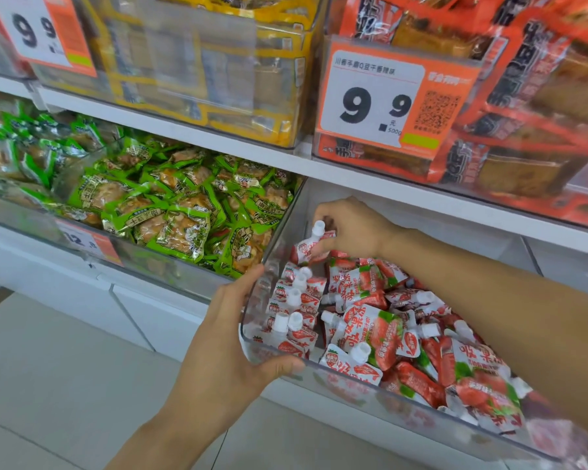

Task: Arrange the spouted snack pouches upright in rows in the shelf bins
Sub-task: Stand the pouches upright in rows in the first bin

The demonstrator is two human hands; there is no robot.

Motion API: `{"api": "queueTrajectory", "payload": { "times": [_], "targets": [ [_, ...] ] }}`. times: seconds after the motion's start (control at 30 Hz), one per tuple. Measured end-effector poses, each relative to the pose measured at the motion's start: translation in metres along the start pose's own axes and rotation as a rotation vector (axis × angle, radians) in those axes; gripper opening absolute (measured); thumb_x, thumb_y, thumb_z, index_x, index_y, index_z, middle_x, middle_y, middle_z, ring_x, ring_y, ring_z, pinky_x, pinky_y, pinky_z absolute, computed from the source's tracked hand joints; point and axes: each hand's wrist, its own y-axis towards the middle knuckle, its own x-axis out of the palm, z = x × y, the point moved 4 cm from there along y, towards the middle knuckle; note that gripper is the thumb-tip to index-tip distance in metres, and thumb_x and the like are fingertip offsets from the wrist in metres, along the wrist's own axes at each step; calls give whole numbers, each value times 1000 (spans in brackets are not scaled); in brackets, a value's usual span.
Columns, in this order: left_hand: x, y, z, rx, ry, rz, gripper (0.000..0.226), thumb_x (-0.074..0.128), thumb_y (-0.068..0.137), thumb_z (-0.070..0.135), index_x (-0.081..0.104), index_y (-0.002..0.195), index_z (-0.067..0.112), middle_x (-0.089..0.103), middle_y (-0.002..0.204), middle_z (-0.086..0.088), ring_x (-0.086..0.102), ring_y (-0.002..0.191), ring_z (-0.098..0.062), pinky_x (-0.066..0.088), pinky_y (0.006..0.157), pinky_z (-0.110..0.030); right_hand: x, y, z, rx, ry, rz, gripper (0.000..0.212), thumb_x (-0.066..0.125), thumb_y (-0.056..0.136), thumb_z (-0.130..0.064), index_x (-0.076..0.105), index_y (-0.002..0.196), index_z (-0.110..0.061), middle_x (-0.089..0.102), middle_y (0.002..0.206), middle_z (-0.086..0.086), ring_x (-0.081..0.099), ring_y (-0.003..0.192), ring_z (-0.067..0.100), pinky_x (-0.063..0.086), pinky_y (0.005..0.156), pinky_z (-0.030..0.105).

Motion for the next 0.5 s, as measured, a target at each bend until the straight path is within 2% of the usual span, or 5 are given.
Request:
{"api": "queueTrajectory", "payload": {
  "times": [0.07,0.13,0.3,0.43,0.5],
  "targets": [
    [0,0,-1,2,1,1,112,92,47,47,27,138,58,45,126,35,47,116,13,35,88,1,6,-3,-5,-11,-10,-22,31,81,75,-45,59,83,-25,63,79,-3,58,72,14,40,59,27],
    [0,0,-1,-1,1,0,112,92,47,48,28,139,56,45,126,36,47,116,14,35,88,2,17,-6,-10,-37,-20,-71,31,74,82,-48,60,85,-20,65,78,1,59,70,15,41,59,28],
    [-1,0,-2,-3,-3,-6,111,91,47,51,28,139,54,46,128,33,46,118,12,35,88,2,20,-7,-9,-46,76,-140,19,77,84,-28,68,97,-17,69,88,3,66,82,18,54,77,35],
    [-1,1,-2,-5,-7,-4,110,90,46,52,27,136,59,45,129,33,48,117,11,36,88,1,39,-11,-9,-72,104,-53,8,73,87,-16,65,89,-14,68,84,-2,63,79,15,50,71,33],
    [-1,1,0,-8,-6,1,109,91,46,51,26,133,63,45,129,34,47,116,12,36,88,1,42,-15,-2,-18,249,-99,9,73,87,-11,65,92,-12,72,91,-2,68,85,14,54,77,36]
  ]
}}
